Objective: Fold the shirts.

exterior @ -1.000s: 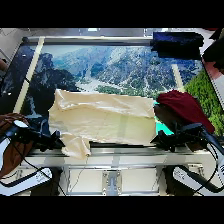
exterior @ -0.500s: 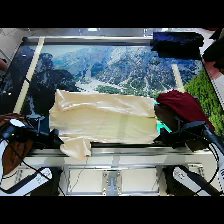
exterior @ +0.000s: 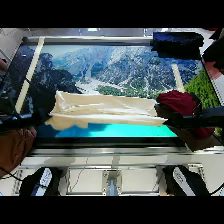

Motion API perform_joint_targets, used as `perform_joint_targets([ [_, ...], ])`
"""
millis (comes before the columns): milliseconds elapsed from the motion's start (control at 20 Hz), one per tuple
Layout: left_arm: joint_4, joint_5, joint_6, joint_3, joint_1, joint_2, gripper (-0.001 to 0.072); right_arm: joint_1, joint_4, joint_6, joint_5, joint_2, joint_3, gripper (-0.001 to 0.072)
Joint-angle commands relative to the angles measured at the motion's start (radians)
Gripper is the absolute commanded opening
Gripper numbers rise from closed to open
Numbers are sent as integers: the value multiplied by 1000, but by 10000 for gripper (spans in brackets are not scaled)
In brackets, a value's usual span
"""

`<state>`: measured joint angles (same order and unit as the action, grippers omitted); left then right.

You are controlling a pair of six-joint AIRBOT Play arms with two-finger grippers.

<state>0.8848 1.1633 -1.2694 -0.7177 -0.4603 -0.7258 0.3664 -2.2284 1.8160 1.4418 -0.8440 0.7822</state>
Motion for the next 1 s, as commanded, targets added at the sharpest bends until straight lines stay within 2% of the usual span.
perform_joint_targets([
  [0, -48, -173, 15, -94, 50, -57, 10, -98, 8, -8, -180, -59, 101, 11],
  [100, -48, -215, 58, -137, 133, -194, 10, -154, 7, -9, -275, -176, 157, 11],
  [250, -43, -362, 138, -244, 266, -423, 10, -206, 8, -24, -351, -379, 254, 11],
  [350, 23, -441, 149, -328, 323, -562, 10, -214, 8, -37, -393, -504, 310, 11],
  [500, 162, -465, 148, -420, 360, -721, 11, -214, 8, -72, -466, -640, 375, 11],
  [750, 163, -472, 148, -440, 367, -847, 12, -233, 15, -72, -538, -728, 398, 15],
  [800, 162, -472, 148, -440, 367, -856, 24, -239, 16, -72, -552, -730, 398, 59],
  [850, 149, -474, 147, -441, 367, -856, 128, -242, 14, -77, -561, -728, 398, 210],
  [900, 114, -474, 147, -443, 367, -852, 463, -242, 15, -98, -549, -726, 407, 438],
  [950, 72, -472, 145, -449, 363, -843, 691, -241, 17, -113, -519, -726, 427, 491],
])
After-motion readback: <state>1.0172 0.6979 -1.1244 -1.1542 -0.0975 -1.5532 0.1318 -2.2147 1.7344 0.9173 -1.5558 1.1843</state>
